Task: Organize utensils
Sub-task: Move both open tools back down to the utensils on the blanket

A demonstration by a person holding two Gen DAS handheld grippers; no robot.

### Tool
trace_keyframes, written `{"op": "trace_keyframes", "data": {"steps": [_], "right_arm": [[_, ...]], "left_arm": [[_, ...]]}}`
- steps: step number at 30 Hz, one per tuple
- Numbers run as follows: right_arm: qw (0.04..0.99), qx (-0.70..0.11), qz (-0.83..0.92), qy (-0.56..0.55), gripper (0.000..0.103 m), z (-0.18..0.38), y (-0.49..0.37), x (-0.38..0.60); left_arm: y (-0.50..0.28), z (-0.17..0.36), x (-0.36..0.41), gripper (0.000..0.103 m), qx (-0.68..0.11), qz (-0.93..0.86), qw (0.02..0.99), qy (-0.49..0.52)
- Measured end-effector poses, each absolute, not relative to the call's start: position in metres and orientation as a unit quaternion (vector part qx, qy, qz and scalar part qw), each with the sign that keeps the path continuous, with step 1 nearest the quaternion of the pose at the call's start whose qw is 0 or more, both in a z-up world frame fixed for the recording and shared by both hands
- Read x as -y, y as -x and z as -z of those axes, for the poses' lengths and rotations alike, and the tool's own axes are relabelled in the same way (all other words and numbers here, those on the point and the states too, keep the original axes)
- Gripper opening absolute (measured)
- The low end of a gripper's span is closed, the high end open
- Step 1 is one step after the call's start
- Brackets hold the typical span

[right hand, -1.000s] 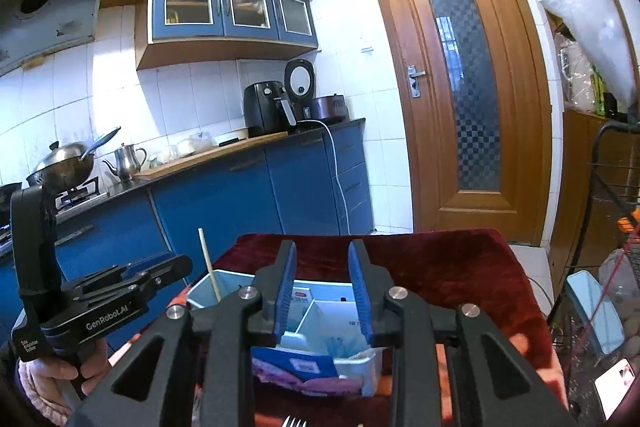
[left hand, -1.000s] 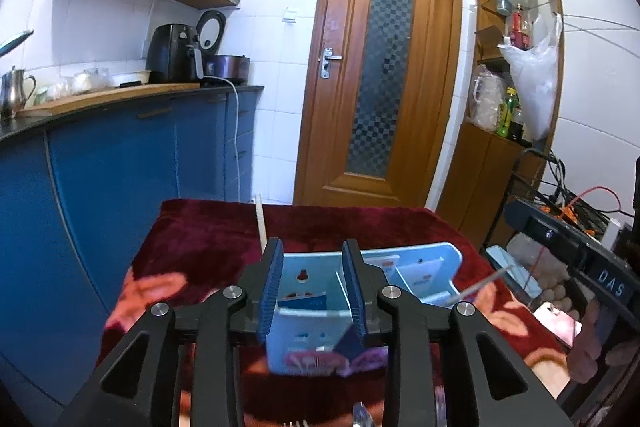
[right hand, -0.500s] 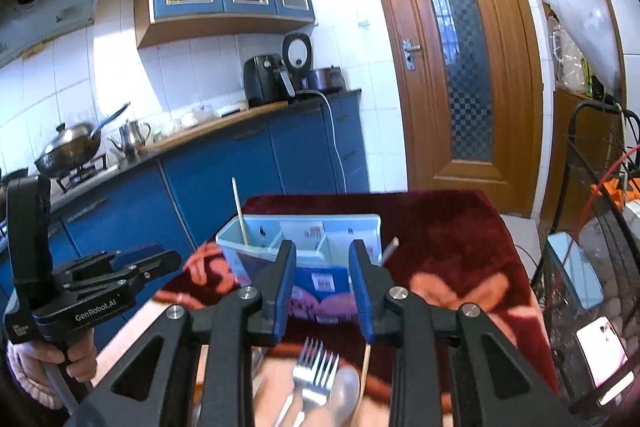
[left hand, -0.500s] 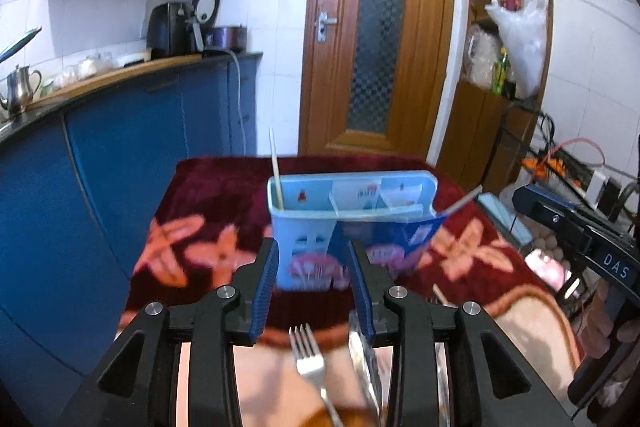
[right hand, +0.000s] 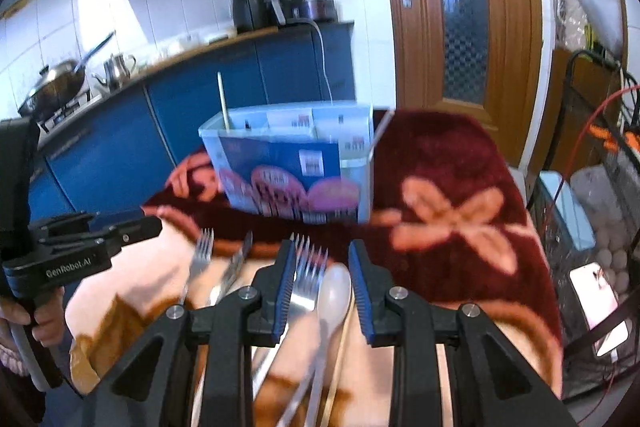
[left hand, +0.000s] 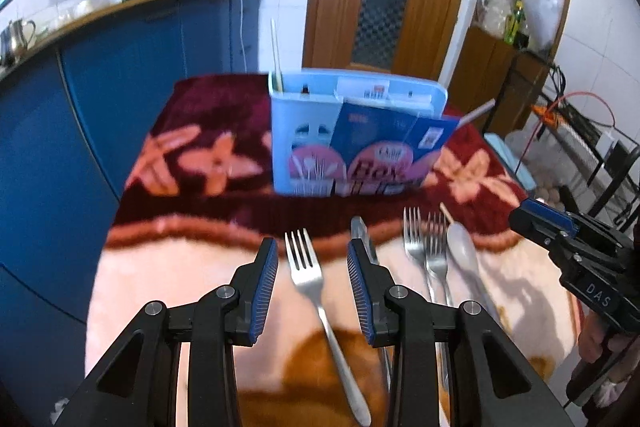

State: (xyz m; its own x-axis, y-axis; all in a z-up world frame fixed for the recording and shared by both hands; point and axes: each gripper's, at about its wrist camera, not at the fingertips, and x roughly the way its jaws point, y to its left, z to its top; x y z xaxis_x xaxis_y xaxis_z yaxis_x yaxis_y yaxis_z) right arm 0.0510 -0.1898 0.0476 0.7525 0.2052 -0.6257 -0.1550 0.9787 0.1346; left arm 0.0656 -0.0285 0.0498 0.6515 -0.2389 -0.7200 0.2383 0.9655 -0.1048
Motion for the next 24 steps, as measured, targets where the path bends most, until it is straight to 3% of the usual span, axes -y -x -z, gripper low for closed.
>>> {"op": "trace_keyframes", "data": {"steps": [11, 24], "right_arm": [[0.904, -0.413, -0.104, -0.027, 0.030, -0.016, -0.052, 0.186], [0.884, -0.456, -0.102, -0.019, 0.030, 0.002, -0.058, 0.186]], "left_arm": [[-0.073, -0.011, 0.030, 0.037, -0.478, 0.137, 0.868, 0.010], [-0.078, 0.010, 0.042, 0.034, -0.514, 0.156, 0.843, 0.000]]}}
